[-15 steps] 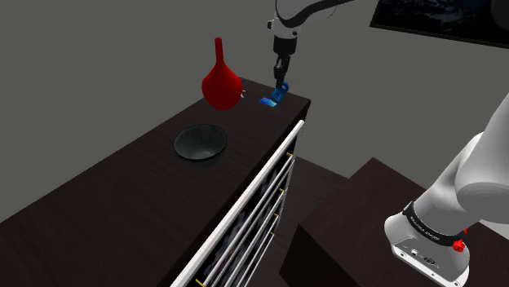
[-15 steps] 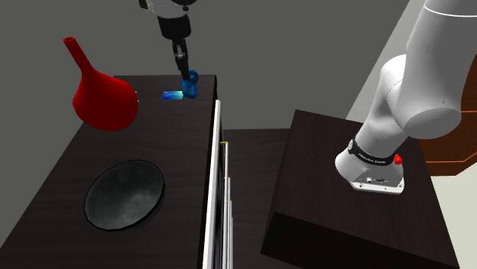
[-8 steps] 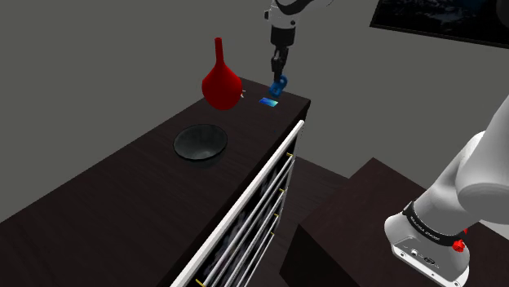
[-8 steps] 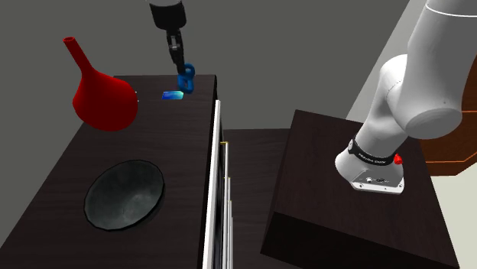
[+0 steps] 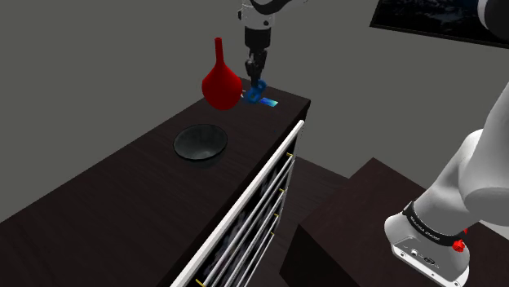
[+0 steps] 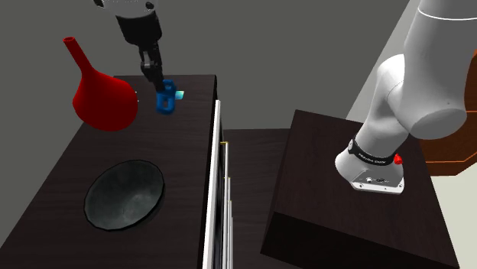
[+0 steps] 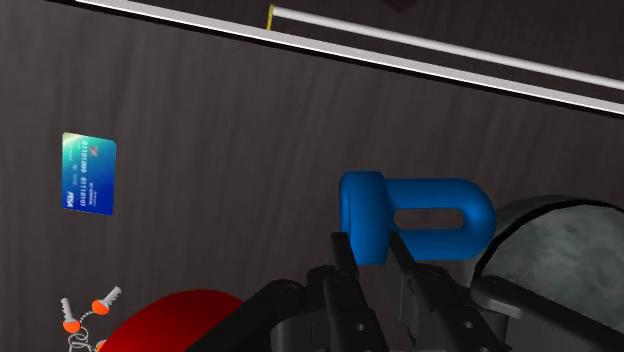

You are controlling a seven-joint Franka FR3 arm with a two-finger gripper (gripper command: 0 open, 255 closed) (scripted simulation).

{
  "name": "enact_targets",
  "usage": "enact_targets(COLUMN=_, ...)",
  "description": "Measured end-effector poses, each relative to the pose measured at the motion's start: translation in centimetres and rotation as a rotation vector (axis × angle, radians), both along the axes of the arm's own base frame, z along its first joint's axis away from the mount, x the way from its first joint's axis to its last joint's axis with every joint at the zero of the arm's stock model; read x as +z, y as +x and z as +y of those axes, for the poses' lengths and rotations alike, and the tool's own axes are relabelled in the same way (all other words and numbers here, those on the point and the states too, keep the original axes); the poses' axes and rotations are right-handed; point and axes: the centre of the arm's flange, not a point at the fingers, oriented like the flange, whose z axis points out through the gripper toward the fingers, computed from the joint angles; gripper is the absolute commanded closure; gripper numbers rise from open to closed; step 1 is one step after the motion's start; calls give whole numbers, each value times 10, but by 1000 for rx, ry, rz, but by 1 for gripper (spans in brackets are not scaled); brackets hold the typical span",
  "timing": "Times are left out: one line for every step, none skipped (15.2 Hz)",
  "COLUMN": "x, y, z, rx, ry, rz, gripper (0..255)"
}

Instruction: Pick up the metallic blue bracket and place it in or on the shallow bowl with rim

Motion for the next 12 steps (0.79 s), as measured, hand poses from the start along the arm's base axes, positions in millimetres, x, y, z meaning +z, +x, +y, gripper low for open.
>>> enact_targets(x=1, y=-1, z=12, rx=0, ry=0, rz=0, gripper=255)
enact_targets(x=2, y=2, z=26, rx=0, ry=0, rz=0, gripper=255)
enact_targets(x=1, y=0, z=40, rx=0, ry=0, rz=0, gripper=255)
enact_targets(x=2, y=-2, z=52, rx=0, ry=0, rz=0, gripper=255)
enact_targets(x=3, y=0, z=66, rx=0, ry=0, rz=0, gripper=255)
enact_targets(x=2, y=-3, z=79, rx=0, ry=0, rz=0, gripper=255)
enact_targets(x=4, y=-4, z=91, rx=0, ry=0, rz=0, gripper=255)
enact_targets(x=6, y=-1, z=103, rx=0, ry=0, rz=0, gripper=255)
enact_targets(x=8, y=0, z=117, rx=0, ry=0, rz=0, gripper=255)
enact_targets(x=11, y=0, z=131, rx=0, ry=0, rz=0, gripper=255)
enact_targets(x=10, y=0, z=144, rx=0, ry=0, rz=0, gripper=255)
enact_targets(x=11, y=-2, z=157, rx=0, ry=0, rz=0, gripper=255)
